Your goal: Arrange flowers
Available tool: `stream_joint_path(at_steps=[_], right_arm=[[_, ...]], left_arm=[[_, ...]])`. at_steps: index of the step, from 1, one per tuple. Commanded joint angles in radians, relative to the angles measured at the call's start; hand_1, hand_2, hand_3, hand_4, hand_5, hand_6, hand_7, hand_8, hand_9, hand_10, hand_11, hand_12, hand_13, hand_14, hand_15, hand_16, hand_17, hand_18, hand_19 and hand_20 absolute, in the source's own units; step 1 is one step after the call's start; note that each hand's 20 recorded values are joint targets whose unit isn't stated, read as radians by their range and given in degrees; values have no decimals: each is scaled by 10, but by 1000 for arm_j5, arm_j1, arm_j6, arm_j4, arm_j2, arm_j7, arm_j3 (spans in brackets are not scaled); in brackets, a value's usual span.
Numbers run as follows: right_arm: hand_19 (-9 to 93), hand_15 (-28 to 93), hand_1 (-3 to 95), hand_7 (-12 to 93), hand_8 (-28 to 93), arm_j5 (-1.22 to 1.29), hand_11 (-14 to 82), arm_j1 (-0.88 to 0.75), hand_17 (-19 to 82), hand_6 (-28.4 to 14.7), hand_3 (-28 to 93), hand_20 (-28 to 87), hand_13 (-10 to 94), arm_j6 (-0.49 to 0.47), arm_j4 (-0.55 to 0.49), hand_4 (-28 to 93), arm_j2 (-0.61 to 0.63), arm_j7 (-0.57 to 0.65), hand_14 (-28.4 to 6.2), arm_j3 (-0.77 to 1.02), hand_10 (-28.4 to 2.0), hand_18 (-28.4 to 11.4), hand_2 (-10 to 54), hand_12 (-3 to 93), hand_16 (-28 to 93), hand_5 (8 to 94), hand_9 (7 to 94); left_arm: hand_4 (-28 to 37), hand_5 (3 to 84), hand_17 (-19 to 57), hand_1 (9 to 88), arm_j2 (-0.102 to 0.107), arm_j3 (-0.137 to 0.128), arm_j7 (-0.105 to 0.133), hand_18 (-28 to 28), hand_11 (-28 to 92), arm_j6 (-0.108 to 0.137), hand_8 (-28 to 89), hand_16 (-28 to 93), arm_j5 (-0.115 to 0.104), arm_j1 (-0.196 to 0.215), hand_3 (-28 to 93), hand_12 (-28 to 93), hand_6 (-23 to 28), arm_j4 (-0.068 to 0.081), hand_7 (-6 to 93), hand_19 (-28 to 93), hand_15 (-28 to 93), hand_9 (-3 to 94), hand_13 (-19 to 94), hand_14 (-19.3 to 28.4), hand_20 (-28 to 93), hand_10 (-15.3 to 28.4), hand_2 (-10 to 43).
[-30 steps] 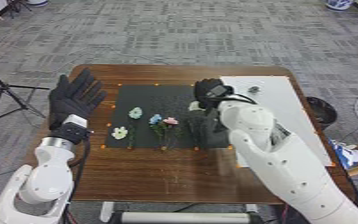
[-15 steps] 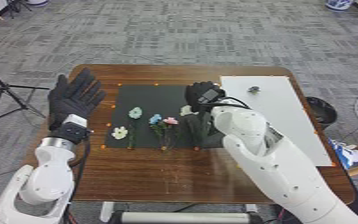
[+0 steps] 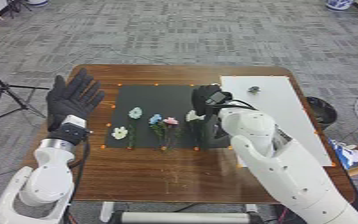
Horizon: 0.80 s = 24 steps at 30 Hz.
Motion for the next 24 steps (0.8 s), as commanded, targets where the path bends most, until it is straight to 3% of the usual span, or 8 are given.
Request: stream_joint_path(at_steps=[1,7,13,16,19,23,24], right_arm=[[683,478,488,281,-162,15,173,-10,232,17,792,412,526,-9,-29,-283,15,-4,-94,29,-108,-206,-95,194,299,642,609],[681,483,470,270,-164,40,167,-14,225,12,786,413,516,-68,-74,-283,21,-3,-102,59,-111,-207,-95,192,289,626,598],[679,472,463,233,-149,90,150,33,224,-5,780,406,496,-8,-28,-283,52,84,-111,112,-125,-209,-95,188,268,593,569],[639,361,419,201,-130,126,132,64,221,-26,779,323,434,-2,-1,-261,80,101,-127,131,-145,-192,-95,175,192,555,522],[564,264,400,185,-125,85,102,101,200,-36,792,219,363,5,45,-252,97,105,-130,122,-155,-175,-95,154,133,529,463],[532,232,392,153,-112,139,89,145,177,-55,798,120,305,-124,91,-256,82,161,-132,148,-171,-161,-91,147,100,454,406],[523,233,385,134,-102,133,87,146,164,-71,797,108,275,-110,102,-257,85,157,-137,146,-182,-157,-80,146,92,415,375]], left_arm=[[-283,352,-96,231,0,-2,-8,130,116,-8,-81,-21,1,9,649,65,79,-2,73,319,118,248,177,142,54,125,163],[-283,355,-99,229,-2,-3,-12,132,118,-17,-81,-20,5,2,657,66,80,1,73,322,119,252,178,143,55,127,159],[-283,356,-100,232,-6,-6,-37,133,117,-35,-80,-19,26,-16,654,67,80,9,72,322,119,253,180,144,55,128,157],[-283,356,-100,238,-9,-6,-46,133,117,-32,-80,-19,43,-31,645,67,80,13,71,321,119,253,180,143,55,127,157],[-283,346,-100,239,-9,-7,-45,134,115,-31,-80,-19,43,-31,643,66,75,12,75,320,118,253,181,143,55,127,158],[-283,342,-101,251,-5,3,-57,134,118,-20,-82,-18,40,-30,625,68,74,11,78,321,118,257,181,144,56,127,164],[-283,344,-101,250,-4,4,-55,134,119,-22,-83,-19,36,-28,624,68,75,10,78,321,117,257,181,144,56,127,166]])
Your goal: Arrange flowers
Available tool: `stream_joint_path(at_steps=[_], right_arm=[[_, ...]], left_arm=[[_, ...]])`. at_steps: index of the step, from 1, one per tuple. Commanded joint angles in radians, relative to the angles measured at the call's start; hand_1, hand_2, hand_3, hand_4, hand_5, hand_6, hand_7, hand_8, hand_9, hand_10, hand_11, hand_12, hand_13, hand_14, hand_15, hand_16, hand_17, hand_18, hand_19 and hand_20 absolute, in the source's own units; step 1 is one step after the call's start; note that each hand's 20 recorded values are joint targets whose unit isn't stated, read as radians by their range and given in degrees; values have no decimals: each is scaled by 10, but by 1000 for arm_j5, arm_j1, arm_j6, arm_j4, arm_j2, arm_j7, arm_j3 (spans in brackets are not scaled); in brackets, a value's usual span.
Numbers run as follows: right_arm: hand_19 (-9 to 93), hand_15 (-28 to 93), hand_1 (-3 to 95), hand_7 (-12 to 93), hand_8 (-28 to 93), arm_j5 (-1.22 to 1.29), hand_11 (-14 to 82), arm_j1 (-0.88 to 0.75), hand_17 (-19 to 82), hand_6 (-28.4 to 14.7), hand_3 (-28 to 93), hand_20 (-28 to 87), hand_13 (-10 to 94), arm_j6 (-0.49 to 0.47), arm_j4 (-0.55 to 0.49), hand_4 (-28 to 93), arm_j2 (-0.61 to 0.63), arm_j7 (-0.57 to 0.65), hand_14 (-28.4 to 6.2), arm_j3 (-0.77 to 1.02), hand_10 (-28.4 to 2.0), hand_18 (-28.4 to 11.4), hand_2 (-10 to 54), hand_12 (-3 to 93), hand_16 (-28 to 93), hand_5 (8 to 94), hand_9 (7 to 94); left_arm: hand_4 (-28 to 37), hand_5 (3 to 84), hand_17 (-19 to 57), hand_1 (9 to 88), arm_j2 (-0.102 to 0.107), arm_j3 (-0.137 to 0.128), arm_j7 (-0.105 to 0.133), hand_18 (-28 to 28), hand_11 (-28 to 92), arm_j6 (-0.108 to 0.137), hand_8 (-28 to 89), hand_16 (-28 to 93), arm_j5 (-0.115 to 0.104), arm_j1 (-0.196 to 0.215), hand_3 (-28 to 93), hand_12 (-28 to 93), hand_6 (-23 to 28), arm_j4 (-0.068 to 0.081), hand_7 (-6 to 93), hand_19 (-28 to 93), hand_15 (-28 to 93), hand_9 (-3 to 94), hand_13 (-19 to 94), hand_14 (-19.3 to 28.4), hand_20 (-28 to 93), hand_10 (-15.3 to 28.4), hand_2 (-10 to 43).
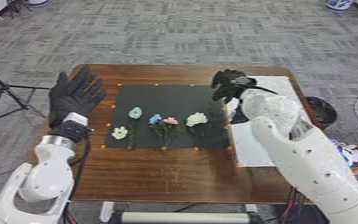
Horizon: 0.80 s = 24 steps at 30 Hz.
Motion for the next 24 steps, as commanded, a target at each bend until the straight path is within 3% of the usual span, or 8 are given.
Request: stream_joint_path(at_steps=[1,7,11,14,16,21,23,24], right_arm=[[518,233,383,124,-97,-54,86,91,159,-76,799,101,260,-89,88,-258,23,33,-141,45,-188,-156,-78,145,86,397,358],[498,229,390,109,-90,-92,76,134,153,-78,800,77,237,-134,236,-263,-36,9,-138,65,-185,-150,-75,137,56,368,327],[500,238,394,120,-91,-152,84,172,152,-72,796,74,241,-102,348,-272,-68,-17,-134,48,-169,-150,-55,133,47,369,332],[498,241,400,126,-96,-174,84,187,153,-67,798,71,242,-115,392,-275,-82,-20,-131,40,-159,-151,-53,128,43,359,321],[497,242,397,131,-100,-179,86,194,153,-66,800,71,242,-151,423,-278,-101,-19,-130,44,-157,-150,-48,124,40,356,319],[500,247,374,134,-102,-221,85,177,150,-66,791,73,238,-164,441,-274,-107,-13,-136,43,-158,-153,-10,120,41,356,313],[514,256,386,135,-103,-233,88,167,151,-66,796,79,243,-153,443,-276,-106,-5,-140,46,-161,-156,-13,121,46,361,315],[521,260,389,136,-104,-214,90,159,151,-65,796,82,246,-127,440,-277,-99,22,-141,39,-161,-158,-13,122,48,364,316]], left_arm=[[-283,345,-101,249,0,8,-11,134,119,1,-83,-19,-3,4,623,67,75,-1,78,321,117,257,180,143,56,127,168],[-283,350,-102,244,4,21,-4,134,120,1,-82,-19,-4,-2,625,67,78,7,77,322,116,259,177,143,56,128,171],[-283,350,-102,242,9,38,10,133,119,11,-83,-19,-18,-9,628,67,77,13,76,322,115,259,176,141,55,128,171],[-283,349,-102,241,10,45,12,133,119,10,-83,-19,-21,-14,631,67,77,16,76,322,114,259,176,141,55,128,171],[-283,349,-103,244,12,48,20,133,117,28,-83,-19,-26,-10,629,67,77,12,75,323,115,255,175,141,55,127,171],[-283,344,-103,254,11,47,21,134,111,21,-82,-18,-24,-14,609,67,77,11,74,324,116,234,175,141,55,121,173],[-283,340,-103,252,11,49,21,134,110,41,-82,-19,-25,-16,611,67,76,6,74,324,116,226,174,141,54,118,173],[-283,323,-103,252,12,54,23,134,110,74,-81,-19,-24,-19,611,68,72,1,78,324,112,215,167,138,54,117,173]])
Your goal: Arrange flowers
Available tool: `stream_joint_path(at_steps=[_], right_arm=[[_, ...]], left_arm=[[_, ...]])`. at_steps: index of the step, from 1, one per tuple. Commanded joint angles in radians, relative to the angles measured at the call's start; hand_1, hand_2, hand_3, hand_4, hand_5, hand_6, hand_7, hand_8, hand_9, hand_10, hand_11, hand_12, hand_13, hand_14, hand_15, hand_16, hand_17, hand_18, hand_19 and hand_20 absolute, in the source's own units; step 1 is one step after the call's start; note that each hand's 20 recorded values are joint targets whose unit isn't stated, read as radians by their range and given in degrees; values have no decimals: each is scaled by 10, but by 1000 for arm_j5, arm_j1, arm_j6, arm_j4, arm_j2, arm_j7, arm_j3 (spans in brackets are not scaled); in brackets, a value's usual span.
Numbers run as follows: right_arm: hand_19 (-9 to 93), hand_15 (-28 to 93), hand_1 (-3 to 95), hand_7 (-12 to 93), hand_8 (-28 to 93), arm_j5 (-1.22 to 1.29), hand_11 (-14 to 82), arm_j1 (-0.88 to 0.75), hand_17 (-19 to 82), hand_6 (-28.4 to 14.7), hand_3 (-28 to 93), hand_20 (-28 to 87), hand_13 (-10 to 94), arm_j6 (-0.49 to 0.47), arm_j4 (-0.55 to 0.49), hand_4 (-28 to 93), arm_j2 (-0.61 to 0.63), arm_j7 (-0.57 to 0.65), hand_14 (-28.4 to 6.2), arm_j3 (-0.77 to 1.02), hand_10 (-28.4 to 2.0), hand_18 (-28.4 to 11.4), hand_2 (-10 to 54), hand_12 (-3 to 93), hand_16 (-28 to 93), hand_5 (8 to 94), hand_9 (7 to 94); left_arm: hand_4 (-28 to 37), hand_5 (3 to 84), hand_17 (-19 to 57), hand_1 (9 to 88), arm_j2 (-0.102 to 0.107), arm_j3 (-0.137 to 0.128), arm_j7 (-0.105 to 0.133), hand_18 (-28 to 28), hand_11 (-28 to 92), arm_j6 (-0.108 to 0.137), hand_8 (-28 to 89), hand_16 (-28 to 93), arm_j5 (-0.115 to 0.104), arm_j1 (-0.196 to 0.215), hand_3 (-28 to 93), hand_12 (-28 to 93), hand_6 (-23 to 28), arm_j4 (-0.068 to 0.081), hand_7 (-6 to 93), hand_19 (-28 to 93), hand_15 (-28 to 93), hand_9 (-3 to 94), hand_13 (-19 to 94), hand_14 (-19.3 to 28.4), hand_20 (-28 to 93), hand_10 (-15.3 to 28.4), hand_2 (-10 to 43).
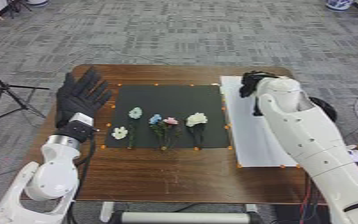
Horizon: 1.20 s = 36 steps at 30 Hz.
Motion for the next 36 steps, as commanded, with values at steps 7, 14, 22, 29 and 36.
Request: stream_joint_path(at_steps=[7,14,22,29,36], right_arm=[[681,410,449,184,-130,5,198,-46,232,-35,803,149,493,107,4,-277,6,160,-119,-47,-141,-187,-27,158,123,502,540],[755,460,621,240,-145,3,196,-97,323,-4,700,285,623,127,-28,-281,21,192,-34,-45,-79,-181,-95,446,387,588,686],[781,482,651,373,-8,40,284,-179,354,2,710,338,668,273,-188,-282,96,178,-24,-47,-74,-180,-95,506,480,625,704],[781,498,642,453,12,148,285,-355,350,0,726,355,670,294,-448,-275,77,228,-35,43,-79,-194,-95,518,496,630,719],[775,509,642,442,10,162,283,-476,341,-6,727,372,659,296,-584,-268,36,222,-45,57,-81,-199,-95,526,496,633,719]], left_arm=[[-283,259,-107,253,-19,-8,0,132,115,64,-89,-14,-8,1,610,68,58,-13,93,324,103,174,138,132,55,113,174],[-283,282,-104,244,-18,-12,-8,132,121,36,-92,-12,-6,-4,625,64,68,-7,96,324,112,184,144,139,55,121,172],[-283,294,-104,249,-14,-21,-5,133,122,22,-90,-14,3,-4,622,63,71,-13,93,325,114,188,145,140,55,123,170],[-283,304,-103,245,-16,-29,-10,132,122,11,-87,-14,10,-5,627,63,75,-11,87,325,115,191,146,141,54,124,170],[-283,313,-102,243,-16,-22,-28,131,123,-7,-85,-14,15,-19,635,64,79,-1,85,323,114,198,147,141,53,127,167]])
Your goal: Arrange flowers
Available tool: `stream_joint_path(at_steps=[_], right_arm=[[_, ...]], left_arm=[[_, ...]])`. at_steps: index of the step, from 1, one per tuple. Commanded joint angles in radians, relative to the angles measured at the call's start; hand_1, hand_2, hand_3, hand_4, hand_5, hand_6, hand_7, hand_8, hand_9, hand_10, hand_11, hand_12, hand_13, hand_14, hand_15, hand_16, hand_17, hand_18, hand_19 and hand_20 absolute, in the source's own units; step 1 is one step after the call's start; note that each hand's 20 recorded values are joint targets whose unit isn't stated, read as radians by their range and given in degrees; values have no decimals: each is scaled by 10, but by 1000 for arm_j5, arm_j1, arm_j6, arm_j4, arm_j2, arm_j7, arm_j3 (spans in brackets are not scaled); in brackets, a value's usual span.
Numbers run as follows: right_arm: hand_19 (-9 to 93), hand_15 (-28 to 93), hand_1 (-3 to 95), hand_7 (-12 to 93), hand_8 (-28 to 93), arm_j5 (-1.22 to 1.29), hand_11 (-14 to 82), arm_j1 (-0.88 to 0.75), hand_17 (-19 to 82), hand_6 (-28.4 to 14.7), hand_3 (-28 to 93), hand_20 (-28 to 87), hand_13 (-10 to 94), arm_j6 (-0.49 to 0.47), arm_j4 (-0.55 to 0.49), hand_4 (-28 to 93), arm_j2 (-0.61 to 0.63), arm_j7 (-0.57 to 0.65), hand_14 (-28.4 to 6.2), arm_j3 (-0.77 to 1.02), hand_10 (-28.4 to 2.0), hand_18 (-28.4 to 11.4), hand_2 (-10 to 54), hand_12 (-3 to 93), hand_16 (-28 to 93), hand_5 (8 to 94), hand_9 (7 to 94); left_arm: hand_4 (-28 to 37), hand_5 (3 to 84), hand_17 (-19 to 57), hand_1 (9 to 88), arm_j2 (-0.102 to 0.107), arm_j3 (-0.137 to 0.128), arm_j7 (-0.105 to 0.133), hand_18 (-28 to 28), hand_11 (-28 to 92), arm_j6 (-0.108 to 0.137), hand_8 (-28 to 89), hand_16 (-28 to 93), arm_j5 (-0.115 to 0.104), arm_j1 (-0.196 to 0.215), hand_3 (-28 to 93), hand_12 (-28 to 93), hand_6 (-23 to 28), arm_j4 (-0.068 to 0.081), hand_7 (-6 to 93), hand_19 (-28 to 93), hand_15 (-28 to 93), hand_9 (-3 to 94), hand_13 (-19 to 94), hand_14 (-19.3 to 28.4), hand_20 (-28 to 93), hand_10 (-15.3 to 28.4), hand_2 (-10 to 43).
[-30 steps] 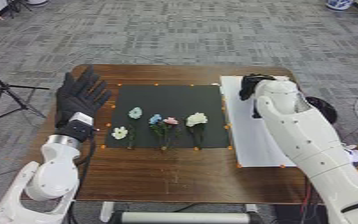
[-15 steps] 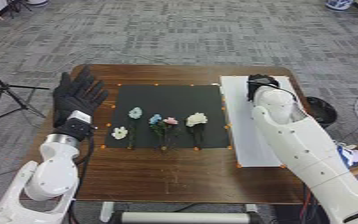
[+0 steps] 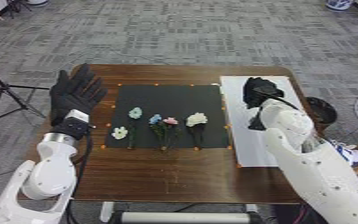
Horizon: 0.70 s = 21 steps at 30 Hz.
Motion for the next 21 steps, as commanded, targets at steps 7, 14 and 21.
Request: stream_joint_path(at_steps=[7,14,21], right_arm=[[774,515,641,438,11,-14,283,-183,340,-5,725,380,659,6,-169,-267,-97,-11,-44,-22,-81,-201,-95,526,489,635,720],[774,518,639,434,12,-53,285,-172,340,-7,725,386,656,24,-151,-269,-130,-17,-45,-77,-82,-202,-95,532,490,634,716],[772,533,612,390,-4,-59,272,-172,328,-16,713,385,628,19,-151,-277,-136,-4,-50,-84,-88,-206,-95,504,473,610,694]], left_arm=[[-283,318,-103,245,-4,11,-30,132,124,-33,-84,-14,12,-18,633,64,80,12,82,324,115,202,147,141,54,129,167],[-283,324,-102,249,-5,6,-27,133,125,-28,-83,-14,12,-16,630,63,81,13,84,324,119,209,153,145,54,131,166],[-283,343,-101,251,-6,0,-31,133,128,-26,-82,-15,11,-8,632,64,88,9,89,326,124,219,157,148,53,137,169]])
